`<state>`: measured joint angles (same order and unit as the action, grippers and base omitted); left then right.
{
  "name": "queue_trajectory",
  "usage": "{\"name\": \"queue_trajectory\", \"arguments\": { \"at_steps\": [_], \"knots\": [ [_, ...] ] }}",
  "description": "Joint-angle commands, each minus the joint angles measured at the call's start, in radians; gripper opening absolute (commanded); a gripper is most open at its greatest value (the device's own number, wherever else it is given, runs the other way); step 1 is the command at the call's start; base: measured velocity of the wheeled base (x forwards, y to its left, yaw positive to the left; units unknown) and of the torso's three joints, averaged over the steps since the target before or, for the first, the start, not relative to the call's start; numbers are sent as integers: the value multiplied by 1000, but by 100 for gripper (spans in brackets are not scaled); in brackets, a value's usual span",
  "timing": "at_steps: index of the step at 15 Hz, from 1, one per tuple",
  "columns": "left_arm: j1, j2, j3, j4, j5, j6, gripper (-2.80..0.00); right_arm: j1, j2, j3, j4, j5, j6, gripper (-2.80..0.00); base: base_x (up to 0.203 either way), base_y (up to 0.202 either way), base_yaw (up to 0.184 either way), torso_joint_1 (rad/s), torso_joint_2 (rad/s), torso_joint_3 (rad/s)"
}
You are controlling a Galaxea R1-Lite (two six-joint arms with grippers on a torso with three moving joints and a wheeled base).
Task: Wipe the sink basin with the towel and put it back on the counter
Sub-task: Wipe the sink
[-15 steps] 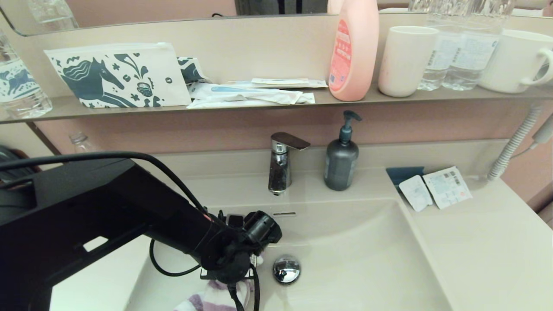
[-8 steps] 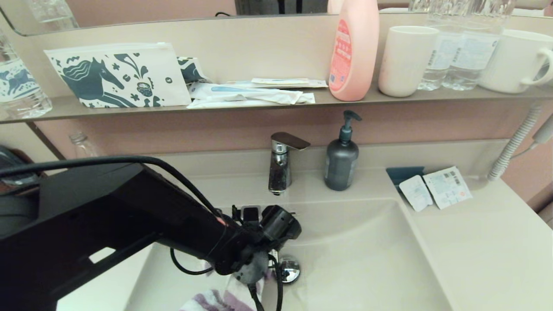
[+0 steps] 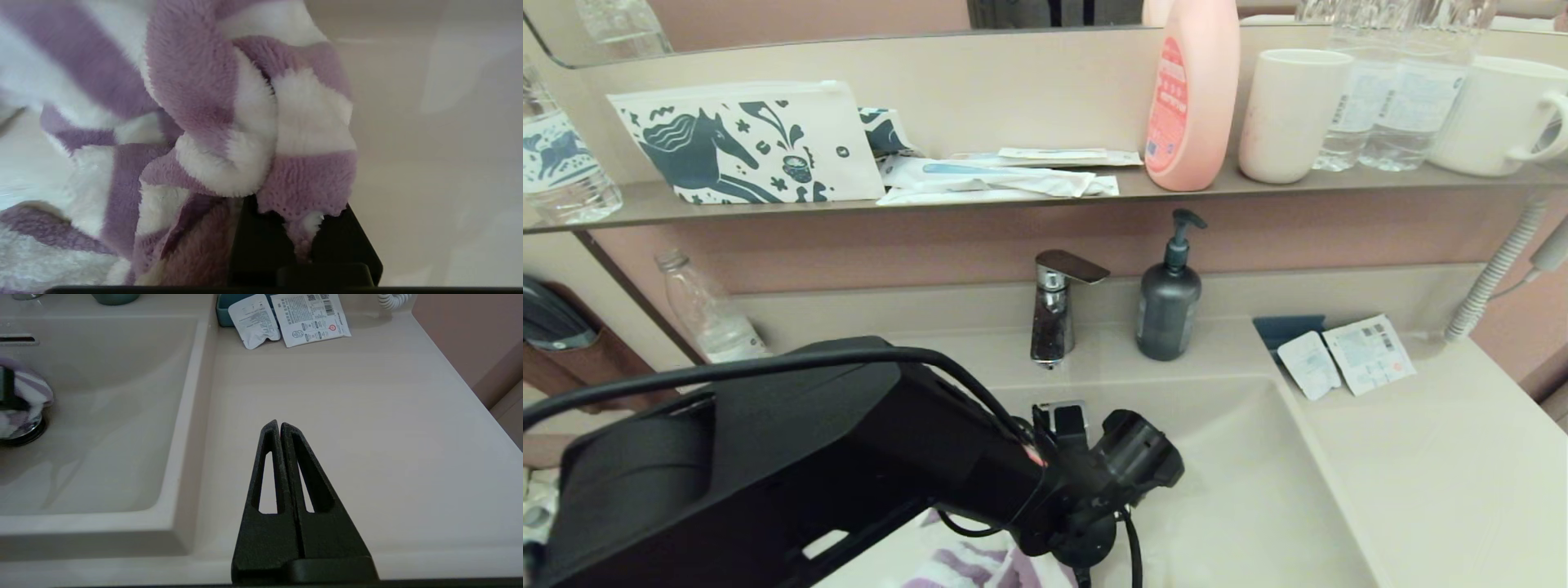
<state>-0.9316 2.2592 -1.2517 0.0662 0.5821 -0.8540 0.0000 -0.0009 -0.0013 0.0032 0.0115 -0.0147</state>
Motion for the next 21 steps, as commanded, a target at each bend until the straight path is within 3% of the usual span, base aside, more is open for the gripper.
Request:
{"name": "queue_trajectory", "arguments": {
  "at_steps": [1,5,9,12,14,19,21],
  "knots": [
    [-25,57,-79,4,4,-10,-280,0,1,1,0,1,0,-280,0,0,0,0,0,0],
    [-101,86,-208,76,5,-16,-280,0,1,1,0,0,-1,-280,0,0,0,0,0,0],
    [-202,77,-294,277,3,-102,-280,0,1,0,0,1,0,-280,0,0,0,0,0,0],
    [-272,35,-255,481,-33,-182,-280,0,1,0,0,0,1,-280,0,0,0,0,0,0],
    [-280,1,-231,570,-73,-215,-280,0,1,0,0,1,-1,-280,0,0,0,0,0,0],
    [-224,-41,9,583,-99,-218,-280,0,1,0,0,1,0,-280,0,0,0,0,0,0],
    [-177,-89,148,515,-99,-187,-280,0,1,1,0,0,-1,-280,0,0,0,0,0,0]
  ]
}}
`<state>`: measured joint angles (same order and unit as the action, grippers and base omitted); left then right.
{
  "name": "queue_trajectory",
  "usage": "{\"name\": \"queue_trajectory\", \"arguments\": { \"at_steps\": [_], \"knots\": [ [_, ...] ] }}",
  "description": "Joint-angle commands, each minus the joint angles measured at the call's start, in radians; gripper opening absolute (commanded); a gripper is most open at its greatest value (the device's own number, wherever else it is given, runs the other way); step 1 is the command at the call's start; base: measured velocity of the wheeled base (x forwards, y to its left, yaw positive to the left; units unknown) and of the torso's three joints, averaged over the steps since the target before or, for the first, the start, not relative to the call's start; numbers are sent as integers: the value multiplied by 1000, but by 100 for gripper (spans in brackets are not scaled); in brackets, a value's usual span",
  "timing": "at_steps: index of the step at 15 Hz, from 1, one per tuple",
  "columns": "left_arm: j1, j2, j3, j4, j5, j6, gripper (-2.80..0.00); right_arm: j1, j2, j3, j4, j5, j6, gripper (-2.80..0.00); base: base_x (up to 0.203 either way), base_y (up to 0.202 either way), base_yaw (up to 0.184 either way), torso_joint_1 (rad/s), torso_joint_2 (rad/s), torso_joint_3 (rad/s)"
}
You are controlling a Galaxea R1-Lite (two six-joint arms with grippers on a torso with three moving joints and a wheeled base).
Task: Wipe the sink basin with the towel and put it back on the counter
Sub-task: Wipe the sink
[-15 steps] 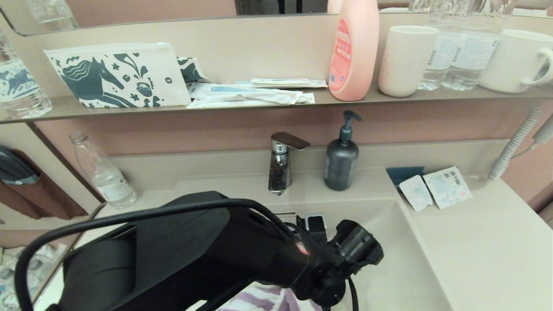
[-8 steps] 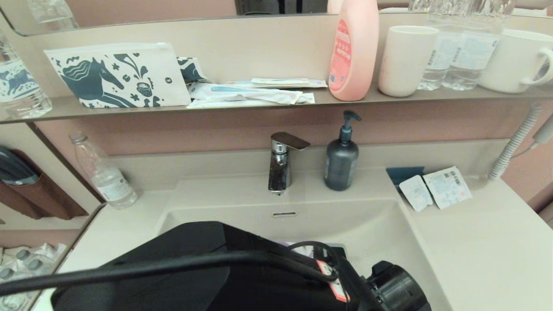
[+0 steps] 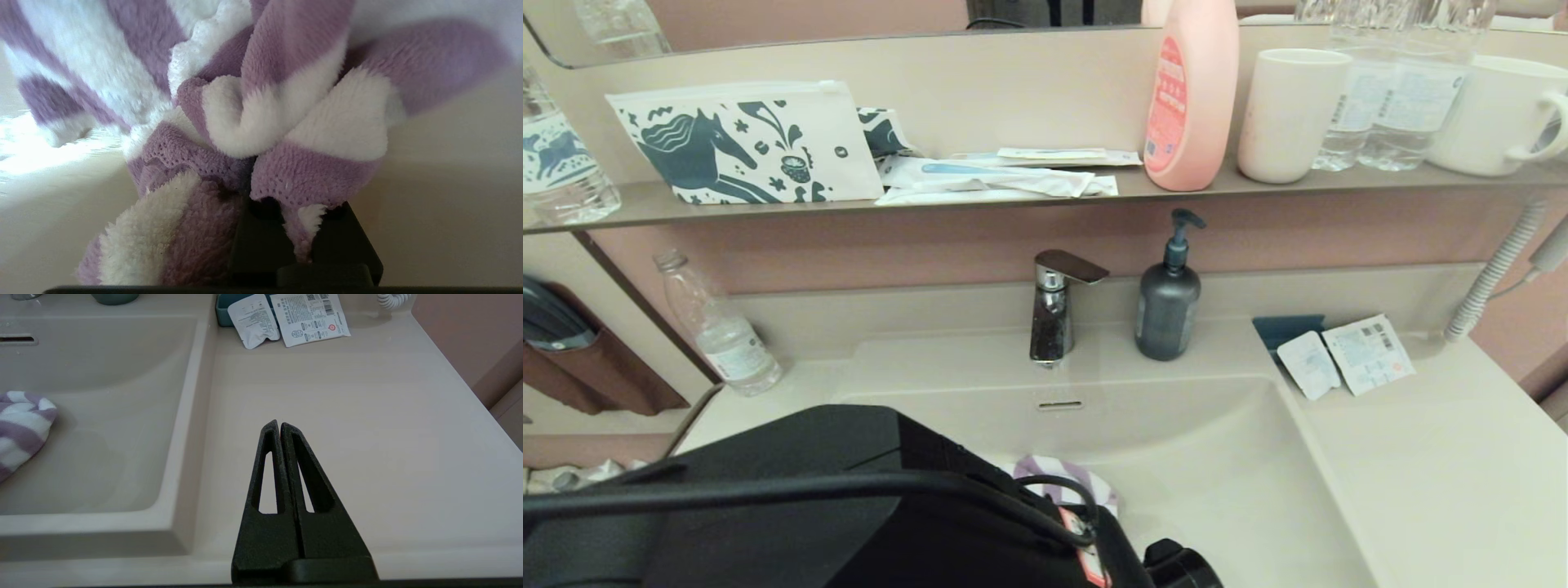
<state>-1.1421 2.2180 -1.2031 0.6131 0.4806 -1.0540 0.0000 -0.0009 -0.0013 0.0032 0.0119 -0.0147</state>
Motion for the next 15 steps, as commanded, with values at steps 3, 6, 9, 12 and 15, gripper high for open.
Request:
{"name": "queue_trajectory", "arguments": {
  "at_steps": [3,6,9,12,15],
  "knots": [
    [162,-150,270,-260,4,207,-280,0,1,1,0,0,-1,-280,0,0,0,0,0,0],
    [311,-182,348,-419,4,420,-280,0,1,0,0,0,-1,-280,0,0,0,0,0,0],
    [429,-180,392,-608,4,591,-280,0,1,1,0,0,0,-280,0,0,0,0,0,0],
    [470,-104,429,-919,5,671,-280,0,1,0,0,0,1,-280,0,0,0,0,0,0],
    [455,34,440,-1212,49,683,-280,0,1,1,0,0,-1,-280,0,0,0,0,0,0]
  ]
}}
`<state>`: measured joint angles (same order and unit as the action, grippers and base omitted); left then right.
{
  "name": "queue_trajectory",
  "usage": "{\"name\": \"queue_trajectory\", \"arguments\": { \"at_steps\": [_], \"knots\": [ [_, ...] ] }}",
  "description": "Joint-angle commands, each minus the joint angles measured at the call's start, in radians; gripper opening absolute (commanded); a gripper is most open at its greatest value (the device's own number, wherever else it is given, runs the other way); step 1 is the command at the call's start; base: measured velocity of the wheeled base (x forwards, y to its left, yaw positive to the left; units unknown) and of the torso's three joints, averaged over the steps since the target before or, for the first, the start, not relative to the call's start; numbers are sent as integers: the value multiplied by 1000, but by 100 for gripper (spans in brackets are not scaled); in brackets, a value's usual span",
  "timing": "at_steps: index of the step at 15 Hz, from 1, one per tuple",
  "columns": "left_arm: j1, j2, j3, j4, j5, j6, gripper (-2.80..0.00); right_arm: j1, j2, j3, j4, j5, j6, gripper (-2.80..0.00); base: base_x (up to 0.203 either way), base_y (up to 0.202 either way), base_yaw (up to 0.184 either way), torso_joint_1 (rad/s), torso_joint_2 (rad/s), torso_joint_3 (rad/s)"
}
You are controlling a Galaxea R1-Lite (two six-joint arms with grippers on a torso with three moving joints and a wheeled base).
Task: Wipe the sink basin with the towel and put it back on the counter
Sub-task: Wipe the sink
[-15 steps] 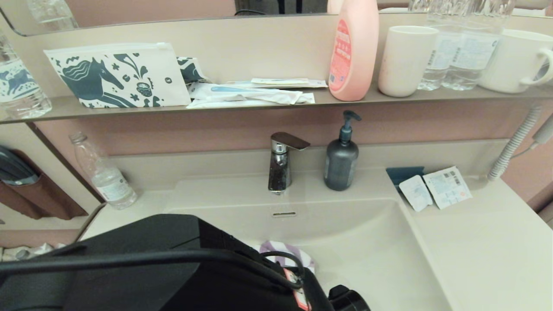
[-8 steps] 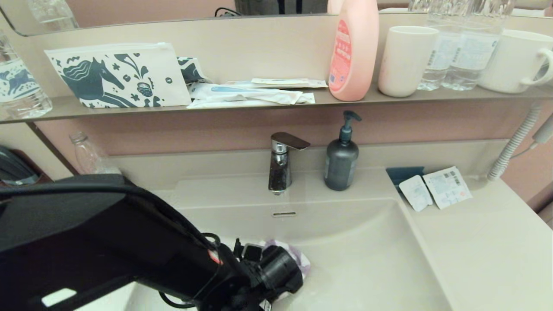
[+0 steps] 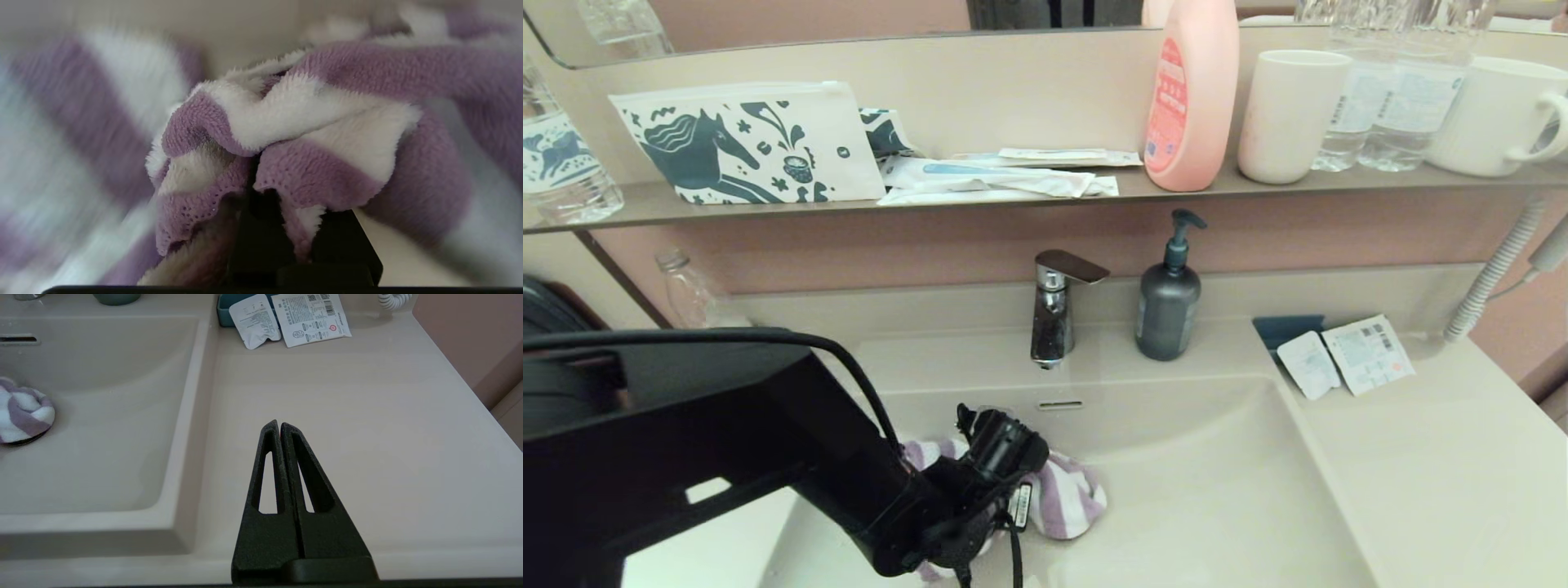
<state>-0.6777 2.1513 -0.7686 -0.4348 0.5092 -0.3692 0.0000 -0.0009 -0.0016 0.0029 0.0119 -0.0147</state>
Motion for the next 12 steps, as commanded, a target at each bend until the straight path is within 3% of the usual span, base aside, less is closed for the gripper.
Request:
{"name": "queue_trajectory", "arguments": {
  "at_steps": [1,3,6,9,12],
  "knots": [
    [-34,134,5,-232,51,-2,-280,0,1,1,0,0,-1,-280,0,0,0,0,0,0],
    [-93,152,-4,-293,88,-5,-280,0,1,0,0,0,-1,-280,0,0,0,0,0,0],
    [-168,139,-51,-288,103,-5,-280,0,1,0,0,0,-1,-280,0,0,0,0,0,0],
    [-220,124,-131,-192,110,-18,-280,0,1,0,0,0,0,-280,0,0,0,0,0,0],
    [-248,131,-302,-11,110,-93,-280,0,1,0,0,0,0,-280,0,0,0,0,0,0]
  ]
}}
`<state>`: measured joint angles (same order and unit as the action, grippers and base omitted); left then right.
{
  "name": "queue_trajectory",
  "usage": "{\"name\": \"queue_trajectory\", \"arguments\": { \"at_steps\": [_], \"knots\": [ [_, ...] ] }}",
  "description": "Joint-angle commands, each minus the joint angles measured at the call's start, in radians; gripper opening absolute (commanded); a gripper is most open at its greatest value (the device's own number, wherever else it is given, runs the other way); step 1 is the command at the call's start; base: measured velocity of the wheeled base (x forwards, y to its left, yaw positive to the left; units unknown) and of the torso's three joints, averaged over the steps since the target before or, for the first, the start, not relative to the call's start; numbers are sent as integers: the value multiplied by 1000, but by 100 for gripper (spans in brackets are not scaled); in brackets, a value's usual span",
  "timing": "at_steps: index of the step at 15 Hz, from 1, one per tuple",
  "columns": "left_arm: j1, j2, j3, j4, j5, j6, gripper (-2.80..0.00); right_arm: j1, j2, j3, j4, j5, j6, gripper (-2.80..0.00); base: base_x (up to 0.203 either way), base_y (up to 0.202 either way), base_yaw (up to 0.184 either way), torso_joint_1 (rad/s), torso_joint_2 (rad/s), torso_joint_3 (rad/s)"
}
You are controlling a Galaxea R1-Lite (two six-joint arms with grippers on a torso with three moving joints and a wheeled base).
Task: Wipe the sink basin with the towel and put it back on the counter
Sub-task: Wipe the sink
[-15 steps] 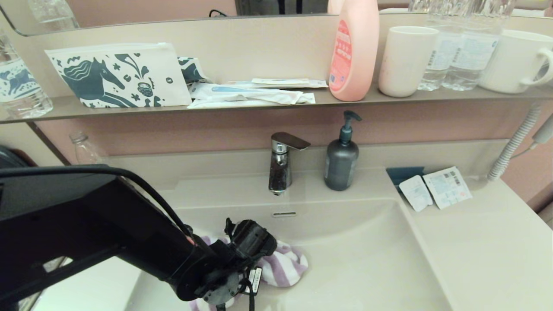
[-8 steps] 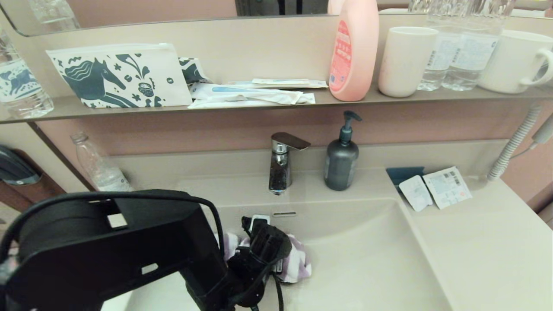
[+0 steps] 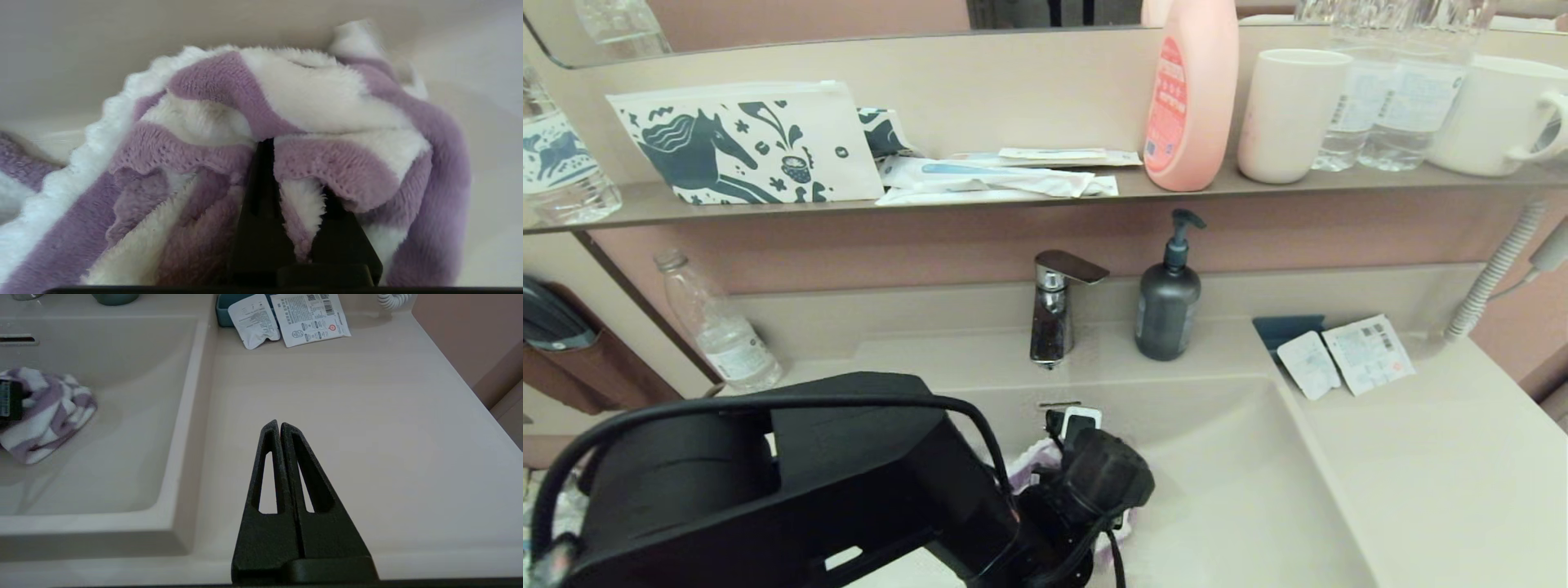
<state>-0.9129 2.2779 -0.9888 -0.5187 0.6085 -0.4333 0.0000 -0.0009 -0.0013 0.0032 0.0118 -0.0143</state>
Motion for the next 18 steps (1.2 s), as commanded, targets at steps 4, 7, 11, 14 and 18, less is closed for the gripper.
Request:
{"name": "queue_trajectory", "arguments": {
  "at_steps": [4,7,11,14,18],
  "knots": [
    [-79,16,-188,210,10,-124,-280,0,1,1,0,0,-1,-280,0,0,0,0,0,0],
    [-141,-14,-196,304,10,-198,-280,0,1,0,0,0,-1,-280,0,0,0,0,0,0],
    [-236,-71,-221,621,4,-394,-280,0,1,1,0,0,-1,-280,0,0,0,0,0,0],
    [-256,-118,-153,715,-2,-444,-280,0,1,0,0,0,0,-280,0,0,0,0,0,0],
    [-255,-184,66,718,-29,-475,-280,0,1,0,0,0,-1,-280,0,0,0,0,0,0]
  ]
}}
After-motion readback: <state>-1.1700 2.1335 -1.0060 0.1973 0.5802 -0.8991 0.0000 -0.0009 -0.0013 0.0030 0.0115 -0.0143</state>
